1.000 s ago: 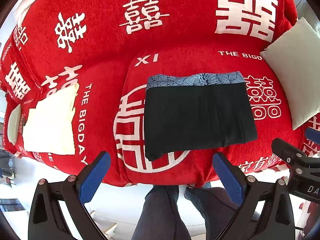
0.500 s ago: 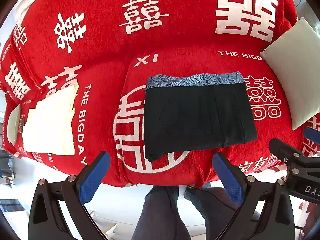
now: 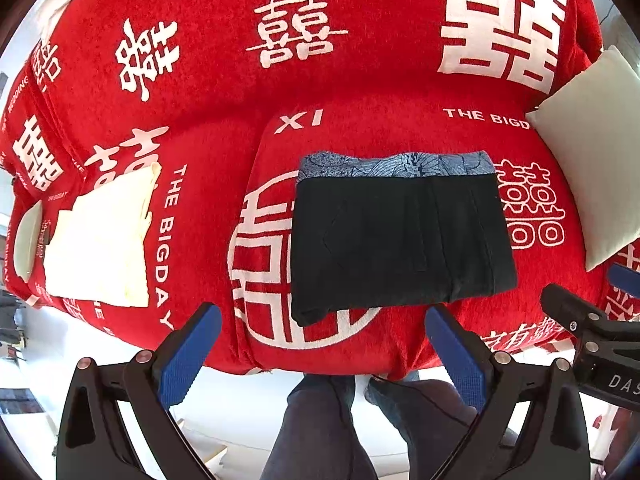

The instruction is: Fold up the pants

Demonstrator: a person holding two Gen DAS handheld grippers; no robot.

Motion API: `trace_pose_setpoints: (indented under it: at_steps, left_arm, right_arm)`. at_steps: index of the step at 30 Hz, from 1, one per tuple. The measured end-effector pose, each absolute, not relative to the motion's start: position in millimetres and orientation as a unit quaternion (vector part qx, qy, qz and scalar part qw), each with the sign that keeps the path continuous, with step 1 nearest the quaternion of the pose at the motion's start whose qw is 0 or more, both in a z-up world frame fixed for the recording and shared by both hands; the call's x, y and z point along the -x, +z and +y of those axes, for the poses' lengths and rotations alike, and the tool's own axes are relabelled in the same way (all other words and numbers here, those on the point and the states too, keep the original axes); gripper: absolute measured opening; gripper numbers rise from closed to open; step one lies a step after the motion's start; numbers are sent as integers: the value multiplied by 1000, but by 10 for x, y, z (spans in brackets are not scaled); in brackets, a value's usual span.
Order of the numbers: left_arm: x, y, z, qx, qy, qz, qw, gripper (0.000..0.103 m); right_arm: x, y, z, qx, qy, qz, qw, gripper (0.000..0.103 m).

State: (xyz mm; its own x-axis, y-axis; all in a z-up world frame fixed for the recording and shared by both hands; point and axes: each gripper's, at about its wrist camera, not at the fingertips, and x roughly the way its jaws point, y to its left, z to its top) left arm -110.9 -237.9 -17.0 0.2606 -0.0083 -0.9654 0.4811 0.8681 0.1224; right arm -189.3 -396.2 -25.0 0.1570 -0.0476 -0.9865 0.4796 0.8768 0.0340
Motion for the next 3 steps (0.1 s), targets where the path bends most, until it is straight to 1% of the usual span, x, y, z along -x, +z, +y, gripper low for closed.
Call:
trace_pose_setpoints:
  at_steps: [3]
  left_arm:
    - [1115, -174, -2394, -203, -163, 587, 767, 102]
  right_arm:
    - [1884, -261, -3980, -173, -177, 626, 740, 103]
